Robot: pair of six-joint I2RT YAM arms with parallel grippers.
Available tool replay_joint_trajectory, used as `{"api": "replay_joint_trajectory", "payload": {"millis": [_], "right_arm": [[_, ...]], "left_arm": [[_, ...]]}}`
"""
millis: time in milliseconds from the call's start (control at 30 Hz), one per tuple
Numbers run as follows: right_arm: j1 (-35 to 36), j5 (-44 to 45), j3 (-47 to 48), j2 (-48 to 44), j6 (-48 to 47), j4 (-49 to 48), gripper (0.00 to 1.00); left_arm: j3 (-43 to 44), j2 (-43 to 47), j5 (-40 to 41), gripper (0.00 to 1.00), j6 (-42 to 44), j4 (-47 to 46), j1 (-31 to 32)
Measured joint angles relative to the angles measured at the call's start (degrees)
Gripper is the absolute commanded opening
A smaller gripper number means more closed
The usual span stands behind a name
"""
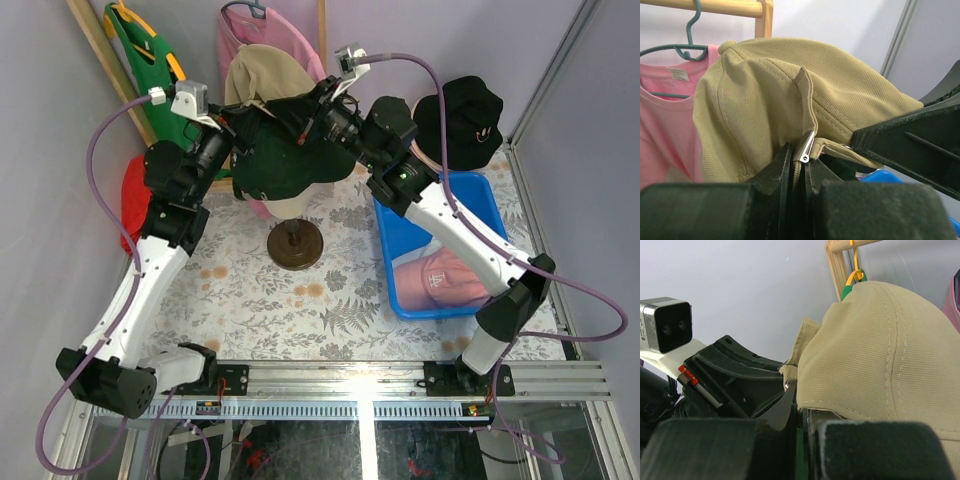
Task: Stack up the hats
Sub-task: Stack the hat on the hat.
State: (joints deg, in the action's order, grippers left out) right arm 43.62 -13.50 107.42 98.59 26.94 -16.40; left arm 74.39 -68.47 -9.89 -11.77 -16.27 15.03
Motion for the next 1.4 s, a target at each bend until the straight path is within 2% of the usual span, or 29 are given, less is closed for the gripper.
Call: {"api": "replay_joint_trajectory", "payload": {"millis": [767, 867, 1000, 1400], "right_arm": [[5.64, 4.63, -12.39, -8.11, -3.15, -2.64, 0.00], [5.79, 4.79, -14.21, -9.09, -3.10, -2.86, 0.00], [5.90, 4.85, -16.17, -10.40, -2.75, -2.78, 0.00], [6.54, 4.76, -16.90, -10.45, -0.85, -3.82, 0.00]], "left_arm": [[-9.49, 11.10, -2.40, 0.09, -5.11, 1.77, 0.26], [-10.34, 12.00, -1.73, 0.08, -6.03, 1.36, 0.24], [-12.00, 13.05, -0.57, 0.00, -6.73, 0.13, 0.00], [-13.81, 16.15, -0.63, 0.00, -7.93, 0.44, -0.04]]}}
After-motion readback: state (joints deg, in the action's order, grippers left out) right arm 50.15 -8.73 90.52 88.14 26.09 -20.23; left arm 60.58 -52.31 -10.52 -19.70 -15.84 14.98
